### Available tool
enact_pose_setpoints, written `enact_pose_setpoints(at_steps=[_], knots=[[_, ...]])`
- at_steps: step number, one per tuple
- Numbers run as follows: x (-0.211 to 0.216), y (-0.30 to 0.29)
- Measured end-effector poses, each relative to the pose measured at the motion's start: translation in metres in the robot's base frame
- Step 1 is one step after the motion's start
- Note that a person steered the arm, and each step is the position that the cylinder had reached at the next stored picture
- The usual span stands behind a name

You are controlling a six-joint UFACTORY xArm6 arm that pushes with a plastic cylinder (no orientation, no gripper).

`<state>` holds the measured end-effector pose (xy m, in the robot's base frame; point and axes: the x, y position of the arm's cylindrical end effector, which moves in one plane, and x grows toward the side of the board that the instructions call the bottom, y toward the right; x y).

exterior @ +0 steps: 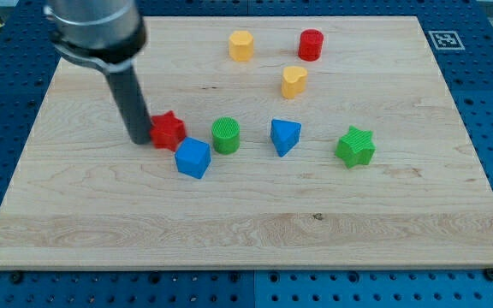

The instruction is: Place the red star horizontally to the yellow hexagon

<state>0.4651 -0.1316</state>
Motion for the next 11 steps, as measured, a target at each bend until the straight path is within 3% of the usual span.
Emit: enact_pose_setpoints(at_steps=[3, 5, 7, 11], knots=[[0.028, 0.027], [0.014, 0.052], [-0.007, 0.022], [-0.09, 0.005]])
